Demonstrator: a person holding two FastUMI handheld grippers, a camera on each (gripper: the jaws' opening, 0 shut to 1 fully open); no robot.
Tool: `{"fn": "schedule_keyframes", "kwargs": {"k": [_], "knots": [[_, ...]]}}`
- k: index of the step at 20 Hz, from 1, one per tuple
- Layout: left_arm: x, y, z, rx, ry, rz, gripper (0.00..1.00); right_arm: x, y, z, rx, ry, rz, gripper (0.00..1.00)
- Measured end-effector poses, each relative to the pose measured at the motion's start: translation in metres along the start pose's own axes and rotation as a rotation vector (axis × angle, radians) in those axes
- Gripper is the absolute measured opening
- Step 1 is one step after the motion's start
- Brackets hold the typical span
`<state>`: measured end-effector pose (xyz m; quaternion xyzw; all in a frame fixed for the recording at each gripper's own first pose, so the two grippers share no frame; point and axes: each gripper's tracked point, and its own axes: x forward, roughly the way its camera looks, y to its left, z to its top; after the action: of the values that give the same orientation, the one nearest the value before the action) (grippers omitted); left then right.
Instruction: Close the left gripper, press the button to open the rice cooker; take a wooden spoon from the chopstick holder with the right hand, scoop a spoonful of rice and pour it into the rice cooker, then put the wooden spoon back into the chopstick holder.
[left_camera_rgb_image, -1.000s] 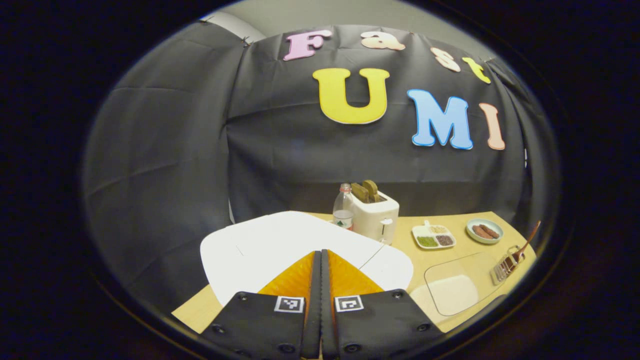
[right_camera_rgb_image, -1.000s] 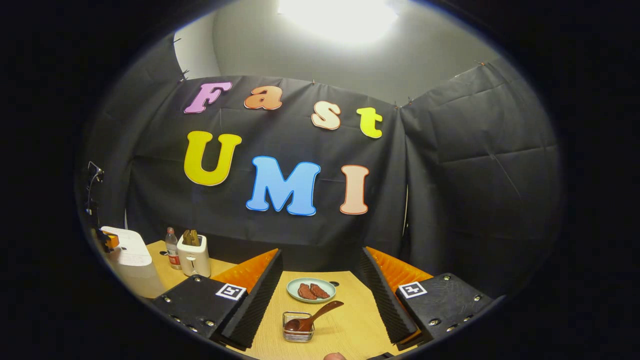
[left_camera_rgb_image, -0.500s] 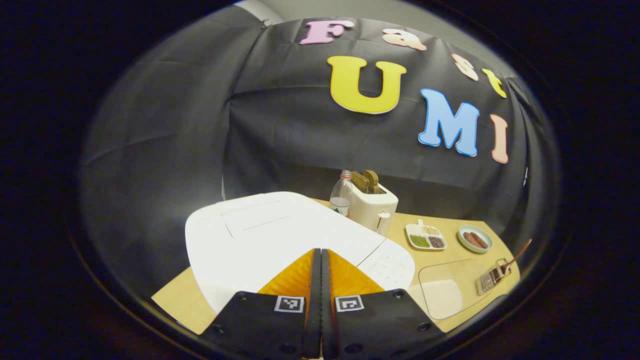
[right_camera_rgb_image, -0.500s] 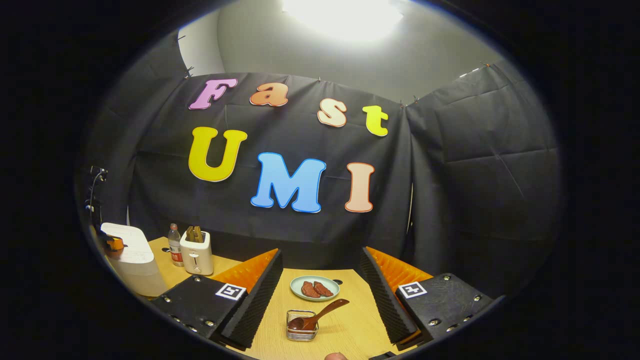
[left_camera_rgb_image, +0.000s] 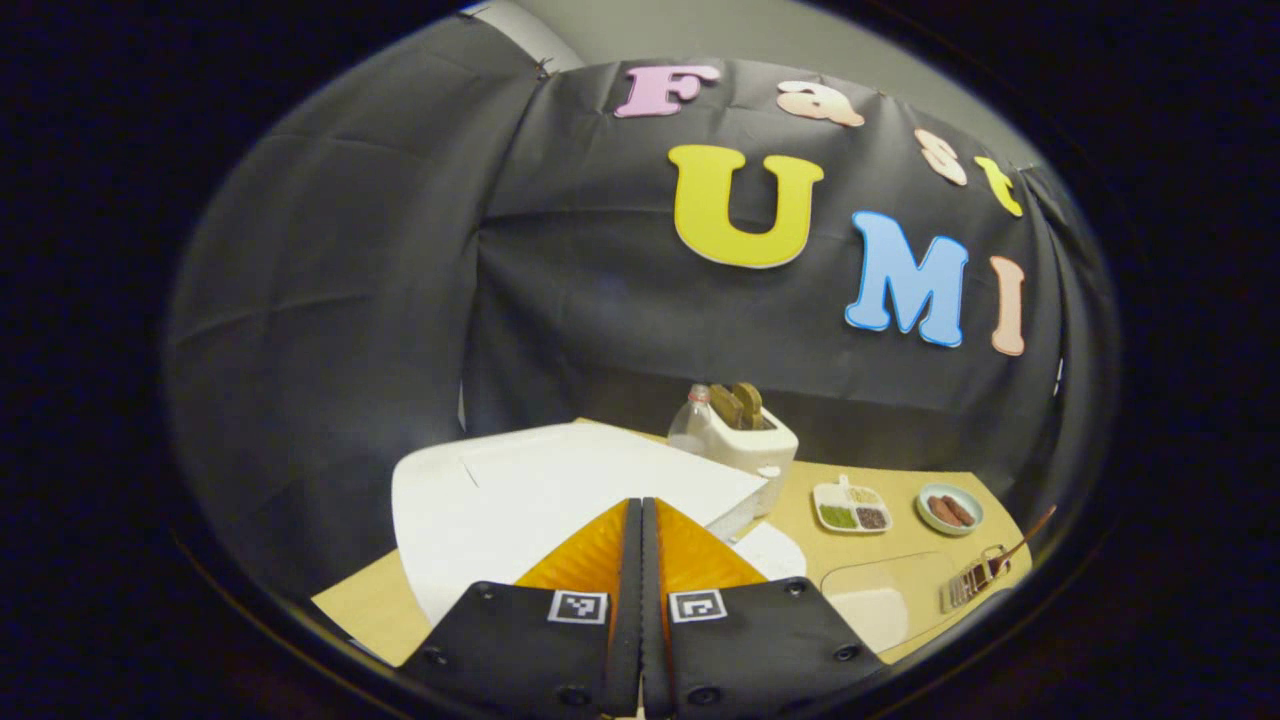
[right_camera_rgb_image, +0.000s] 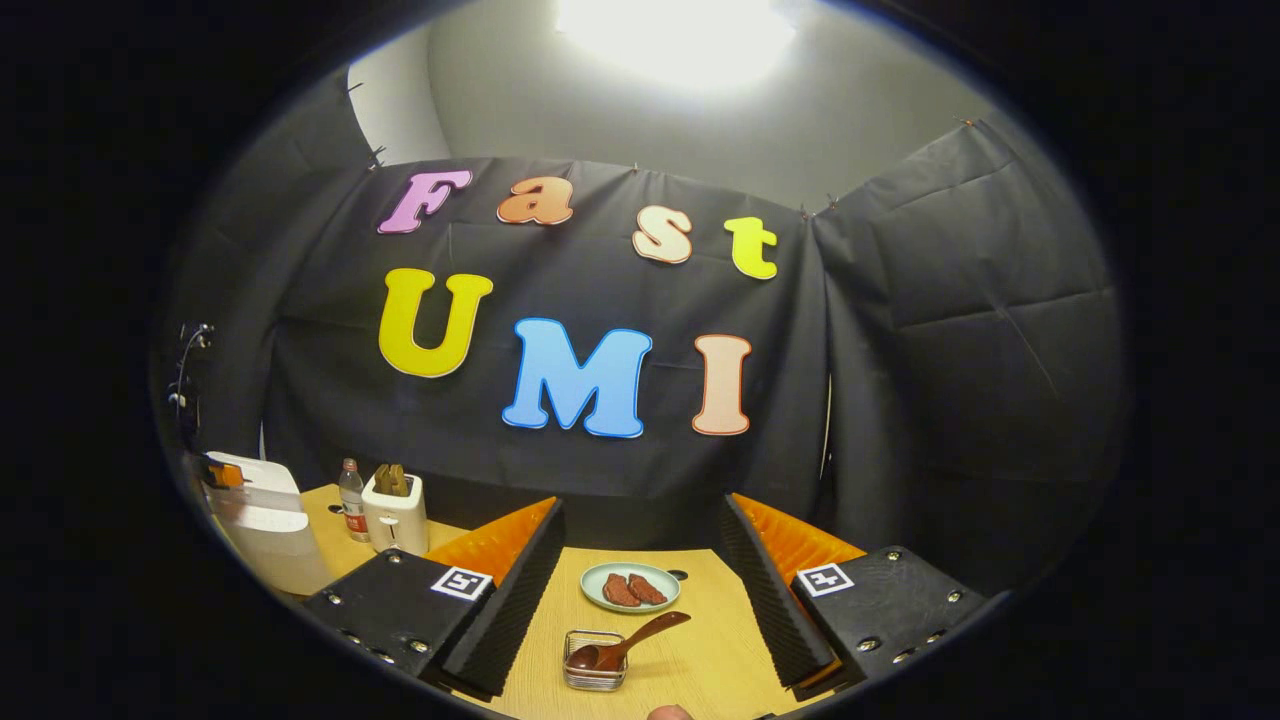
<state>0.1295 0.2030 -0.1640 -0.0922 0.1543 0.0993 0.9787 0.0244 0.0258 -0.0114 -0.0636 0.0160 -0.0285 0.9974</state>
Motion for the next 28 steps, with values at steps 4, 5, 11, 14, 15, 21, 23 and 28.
{"fn": "schedule_keyframes", "kwargs": {"k": [4, 5, 11, 14, 15, 21, 23, 28], "knots": [[-0.024, -0.007, 0.05, 0.039, -0.125, 0.018, 0.05, 0.004, -0.007, -0.007, 0.026, 0.007, 0.02, 0.95], [-0.033, -0.009, 0.057, 0.046, -0.146, 0.023, 0.09, 0.006, -0.009, -0.008, 0.029, 0.01, 0.025, 0.95], [-0.084, -0.052, 0.083, 0.09, -0.275, -0.032, 0.99, 0.015, -0.022, -0.024, 0.07, 0.042, 0.048, 0.95], [-0.109, -0.073, 0.087, 0.103, -0.3, -0.043, 0.98, 0.025, -0.026, -0.039, 0.109, 0.069, 0.06, 0.95], [-0.116, -0.08, 0.09, 0.103, -0.304, -0.051, 0.98, 0.03, -0.026, -0.045, 0.123, 0.083, 0.063, 0.95], [-0.158, -0.111, 0.101, 0.093, -0.334, -0.094, 0.98, 0.057, -0.033, -0.086, 0.152, 0.157, 0.08, 0.95], [-0.169, -0.116, 0.105, 0.114, -0.353, -0.088, 0.98, 0.065, -0.033, -0.103, 0.176, 0.196, 0.087, 0.95], [-0.187, -0.122, 0.104, 0.108, -0.346, -0.077, 0.98, 0.083, -0.032, -0.151, 0.206, 0.304, 0.097, 0.95]]}}
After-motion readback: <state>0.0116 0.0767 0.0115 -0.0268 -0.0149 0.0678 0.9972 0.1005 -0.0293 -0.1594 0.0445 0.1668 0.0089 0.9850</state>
